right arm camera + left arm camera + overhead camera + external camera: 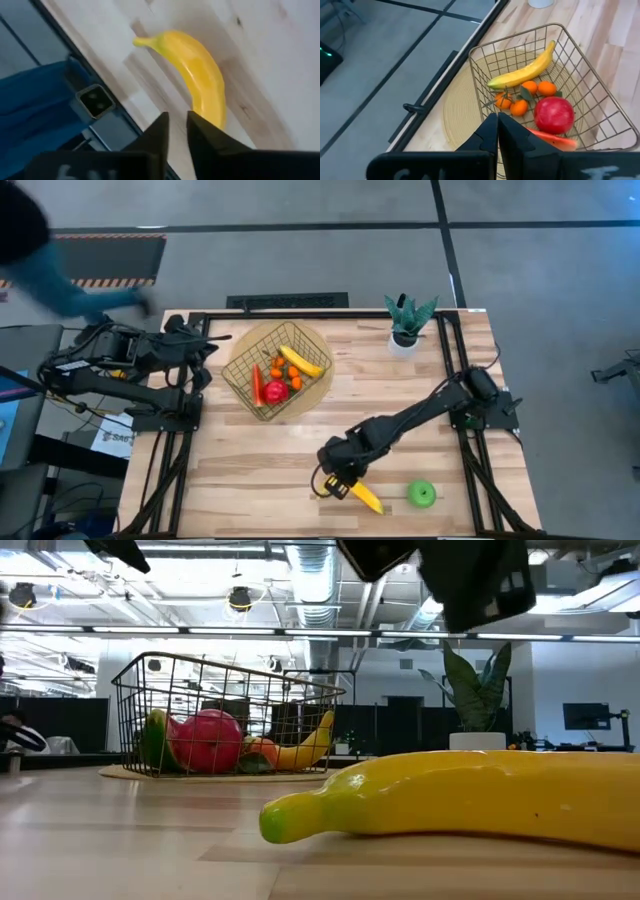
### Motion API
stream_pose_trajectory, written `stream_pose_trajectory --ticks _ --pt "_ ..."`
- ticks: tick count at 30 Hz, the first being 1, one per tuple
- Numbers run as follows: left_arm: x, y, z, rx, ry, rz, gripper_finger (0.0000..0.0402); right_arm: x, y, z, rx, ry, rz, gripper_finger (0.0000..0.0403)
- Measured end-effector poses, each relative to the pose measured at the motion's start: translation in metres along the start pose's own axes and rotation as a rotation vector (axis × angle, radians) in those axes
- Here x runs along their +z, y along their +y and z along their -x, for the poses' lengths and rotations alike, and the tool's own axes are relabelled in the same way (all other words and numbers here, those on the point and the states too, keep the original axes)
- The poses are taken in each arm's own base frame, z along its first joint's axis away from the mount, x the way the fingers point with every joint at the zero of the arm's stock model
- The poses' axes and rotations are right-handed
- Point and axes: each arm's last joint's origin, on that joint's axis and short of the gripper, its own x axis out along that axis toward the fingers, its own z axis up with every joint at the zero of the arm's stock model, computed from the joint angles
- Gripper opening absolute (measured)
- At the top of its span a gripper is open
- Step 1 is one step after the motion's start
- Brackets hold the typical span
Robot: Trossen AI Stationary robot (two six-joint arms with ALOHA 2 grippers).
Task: Build produce basket
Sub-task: Put the yellow banana into the wire basket
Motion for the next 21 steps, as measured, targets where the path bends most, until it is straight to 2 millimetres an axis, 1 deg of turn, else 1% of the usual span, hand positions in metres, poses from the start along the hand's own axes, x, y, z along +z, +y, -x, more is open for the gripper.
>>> stream_pose_trajectory --ticks 2,5,8,11,13,16,21 --pt "0.000 0.000 0.000 0.005 -0.001 -0.001 0.0000 0.002 -0.001 0.002 0.001 -0.003 -0.004 0.0113" --pt "0.000 0.000 0.000 0.005 -0.001 0.000 0.0000 0.003 -0.001 -0.008 -0.004 0.006 -0.018 0.0164" --pt "0.000 0.000 0.000 0.008 -0.002 -0.001 0.0000 -0.001 0.000 -0.016 -0.020 0.026 0.000 0.0215" --pt "0.000 0.001 0.000 0.028 -0.007 0.000 0.0000 -0.007 0.000 -0.017 -0.044 0.038 0.016 0.0251" --pt "0.000 0.001 0.000 0.031 -0.008 0.000 0.0000 -0.010 -0.005 -0.017 -0.109 0.033 0.015 0.0261" --pt "0.000 0.001 0.000 0.038 -0.009 0.000 0.0000 -0.012 -0.011 -0.016 -0.191 0.022 0.020 0.0264" --pt "0.000 0.001 0.000 0.042 -0.010 0.001 0.0000 -0.018 -0.011 -0.029 -0.157 -0.005 0.037 0.0265"
